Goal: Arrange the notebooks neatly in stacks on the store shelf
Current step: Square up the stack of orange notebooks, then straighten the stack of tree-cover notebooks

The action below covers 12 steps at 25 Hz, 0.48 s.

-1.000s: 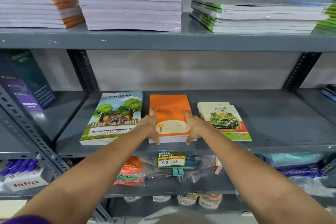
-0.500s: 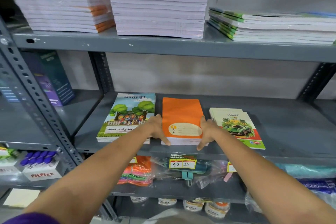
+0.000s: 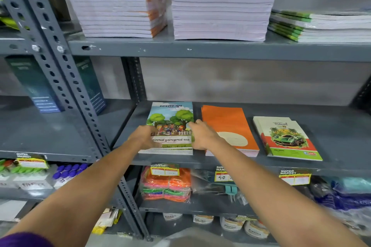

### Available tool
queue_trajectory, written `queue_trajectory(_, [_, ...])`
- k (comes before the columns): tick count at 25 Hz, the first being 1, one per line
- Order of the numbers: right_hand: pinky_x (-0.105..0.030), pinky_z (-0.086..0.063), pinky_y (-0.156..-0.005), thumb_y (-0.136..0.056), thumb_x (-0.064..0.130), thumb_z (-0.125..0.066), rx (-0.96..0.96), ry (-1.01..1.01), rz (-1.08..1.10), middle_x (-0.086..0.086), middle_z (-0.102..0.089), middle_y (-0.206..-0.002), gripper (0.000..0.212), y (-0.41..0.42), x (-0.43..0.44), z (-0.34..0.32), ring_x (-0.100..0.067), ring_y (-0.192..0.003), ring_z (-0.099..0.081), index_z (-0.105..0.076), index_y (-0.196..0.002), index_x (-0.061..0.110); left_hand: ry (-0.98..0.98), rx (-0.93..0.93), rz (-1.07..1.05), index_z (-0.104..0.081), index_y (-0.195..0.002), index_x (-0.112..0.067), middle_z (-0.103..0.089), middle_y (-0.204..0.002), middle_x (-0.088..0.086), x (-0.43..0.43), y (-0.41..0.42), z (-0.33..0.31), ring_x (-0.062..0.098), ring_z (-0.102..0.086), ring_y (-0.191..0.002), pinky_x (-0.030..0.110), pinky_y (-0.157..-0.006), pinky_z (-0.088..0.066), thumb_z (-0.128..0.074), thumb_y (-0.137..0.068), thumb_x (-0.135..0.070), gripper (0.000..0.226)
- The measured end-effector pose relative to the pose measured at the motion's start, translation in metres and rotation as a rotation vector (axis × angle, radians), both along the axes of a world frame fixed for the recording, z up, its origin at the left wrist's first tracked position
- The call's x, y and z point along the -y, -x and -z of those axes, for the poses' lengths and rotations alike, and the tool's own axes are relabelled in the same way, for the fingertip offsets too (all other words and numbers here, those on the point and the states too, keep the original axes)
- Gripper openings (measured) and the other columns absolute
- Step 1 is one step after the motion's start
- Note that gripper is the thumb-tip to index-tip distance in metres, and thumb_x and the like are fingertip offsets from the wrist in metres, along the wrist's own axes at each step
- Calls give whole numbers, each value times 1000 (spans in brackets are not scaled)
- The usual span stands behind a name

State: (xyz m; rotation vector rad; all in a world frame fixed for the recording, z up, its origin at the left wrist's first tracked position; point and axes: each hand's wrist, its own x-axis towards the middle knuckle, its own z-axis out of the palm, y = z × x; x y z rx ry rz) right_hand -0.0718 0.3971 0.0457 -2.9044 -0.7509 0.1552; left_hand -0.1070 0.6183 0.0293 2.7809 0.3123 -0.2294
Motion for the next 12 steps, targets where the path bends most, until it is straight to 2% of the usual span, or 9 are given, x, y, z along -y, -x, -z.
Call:
queue_trajectory(2, [-37, -50, -81, -80, 16, -69, -44, 64, 3, -14, -56, -121, 50, 3, -17, 7, -33, -112, -55, -50, -125, 12, 4, -15, 4, -58, -130, -29, -57, -133, 3, -14, 7, 1, 24, -52, -124, 33, -102, -44, -82, -59, -58, 80])
queue_trajectory(4, [-37, -50, -82, -81, 26, -72, -93, 114, 25, -14, -59, -122, 50, 6, -28, 16, -34, -111, -58, -52, -125, 13, -39, -36, 43, -56, -133, -30, -54, -133, 4, -22, 10, 0, 24, -49, -125, 35, -104, -43, -83, -56, -59, 87])
queue_trajectory(7, [-37, -51, -88, -79, 30, -77, -77, 112, 76, -13, -63, -121, 52, 7, -37, 23, -35, -113, -59, -57, -122, 10, -30, -25, 45, -58, -132, -27, -53, -135, 5, -32, 9, 3, 24, -51, -123, 33, -102, -43, -88, -59, -43, 81])
queue_trajectory(12, [-39, -52, -94, -77, 18, -80, -75, 80, 118, -15, -63, -122, 54, 5, -45, 27, -35, -113, -61, -59, -127, 12, 17, -35, 72, -59, -131, -22, -54, -130, 9, -46, 5, 10, 26, -56, -116, 37, -103, -44, -89, -61, -34, 77])
